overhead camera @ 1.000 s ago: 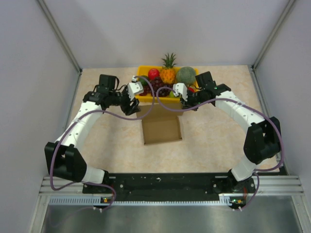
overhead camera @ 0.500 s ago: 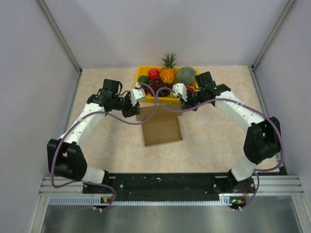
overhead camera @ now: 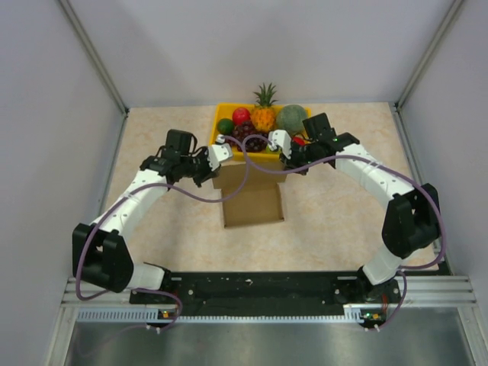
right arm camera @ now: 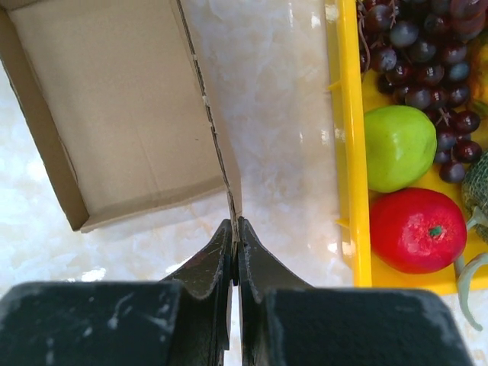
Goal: Fold the paper box
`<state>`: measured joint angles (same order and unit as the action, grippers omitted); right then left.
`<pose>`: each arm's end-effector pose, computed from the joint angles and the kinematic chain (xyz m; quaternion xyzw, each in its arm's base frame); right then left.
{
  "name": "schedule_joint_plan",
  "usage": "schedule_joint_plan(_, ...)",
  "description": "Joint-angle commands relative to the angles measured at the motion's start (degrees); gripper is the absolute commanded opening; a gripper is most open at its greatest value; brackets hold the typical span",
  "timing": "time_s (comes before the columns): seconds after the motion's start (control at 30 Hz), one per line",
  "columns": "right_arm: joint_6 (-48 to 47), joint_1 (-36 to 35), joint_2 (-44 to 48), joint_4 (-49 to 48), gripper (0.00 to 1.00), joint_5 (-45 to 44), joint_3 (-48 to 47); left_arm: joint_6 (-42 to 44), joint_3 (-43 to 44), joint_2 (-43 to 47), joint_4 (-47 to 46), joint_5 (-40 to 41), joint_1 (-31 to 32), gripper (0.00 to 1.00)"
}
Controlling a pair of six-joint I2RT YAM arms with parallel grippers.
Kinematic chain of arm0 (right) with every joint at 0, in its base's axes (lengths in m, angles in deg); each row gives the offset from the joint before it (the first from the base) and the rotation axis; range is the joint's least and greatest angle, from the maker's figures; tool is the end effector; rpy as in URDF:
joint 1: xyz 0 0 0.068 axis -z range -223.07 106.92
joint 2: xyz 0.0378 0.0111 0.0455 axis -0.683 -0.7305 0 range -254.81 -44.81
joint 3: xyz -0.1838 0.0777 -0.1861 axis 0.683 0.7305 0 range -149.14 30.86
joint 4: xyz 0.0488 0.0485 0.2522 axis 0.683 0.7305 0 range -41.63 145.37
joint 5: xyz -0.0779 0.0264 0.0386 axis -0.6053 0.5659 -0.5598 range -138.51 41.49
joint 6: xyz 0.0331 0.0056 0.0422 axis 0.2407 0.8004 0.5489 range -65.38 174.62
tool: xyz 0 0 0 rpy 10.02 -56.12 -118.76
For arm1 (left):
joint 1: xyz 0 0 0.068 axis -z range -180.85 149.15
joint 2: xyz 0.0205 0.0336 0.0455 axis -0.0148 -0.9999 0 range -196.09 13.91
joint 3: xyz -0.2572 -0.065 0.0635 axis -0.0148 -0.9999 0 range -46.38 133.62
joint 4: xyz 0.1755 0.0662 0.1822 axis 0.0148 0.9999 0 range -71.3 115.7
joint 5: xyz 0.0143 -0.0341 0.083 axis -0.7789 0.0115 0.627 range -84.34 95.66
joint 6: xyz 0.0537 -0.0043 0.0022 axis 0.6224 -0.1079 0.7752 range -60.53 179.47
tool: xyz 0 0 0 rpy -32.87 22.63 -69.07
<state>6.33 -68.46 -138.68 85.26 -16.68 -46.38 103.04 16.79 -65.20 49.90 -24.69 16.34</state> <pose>0.3097 0.1677 0.2805 -0.6163 0.6795 0.1955 0.3467 0.2751 -0.1039 0.2864 0.5369 0.7267 -0.1568 0.3989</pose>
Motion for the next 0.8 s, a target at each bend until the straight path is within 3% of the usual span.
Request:
schedule_joint_plan(0.0, 13.61, -2.3, 0.53, -3.31, 0.0, -2.91, -0.46, -5.93, -0.42, 1.68, -5.27, 3.89, 1.7, 0.0)
schedule_joint_plan(0.17, 27.88, -6.77, -1.15, -4.36, 0.0, -15.73, -1.17, -17.18, 0.98, -1.91, -5.72, 6.71, 2.85, 0.0)
schedule_joint_plan(0.3, 43.93, -11.96, -0.36, -7.0, 0.0, -26.36, -0.03, -35.86, 2.74, -5.35, -4.75, 14.33, 3.29, 0.0)
schedule_joint_plan(0.37, 48.8, -14.5, -0.09, -6.83, 0.0, -30.68, -0.02, -41.17, 4.32, -7.19, -3.26, 14.18, 3.29, 0.0)
schedule_joint_plan(0.4, 55.52, -15.04, 0.43, -6.91, 0.0, -31.56, 0.06, -45.81, 4.41, -7.46, -3.6, 14.0, 3.46, 0.0)
schedule_joint_plan(0.5, 65.82, -15.57, 1.49, -6.65, 0.0, -32.63, 0.33, -50.49, 4.59, -8.16, -4.22, 13.38, 5.04, 0.0)
schedule_joint_plan(0.77, 74.48, -19.0, 4.74, -4.89, 0.0, -41.42, -0.64, -58.32, 0.9, -1.84, -9.13, 21.55, 10.31, 0.0)
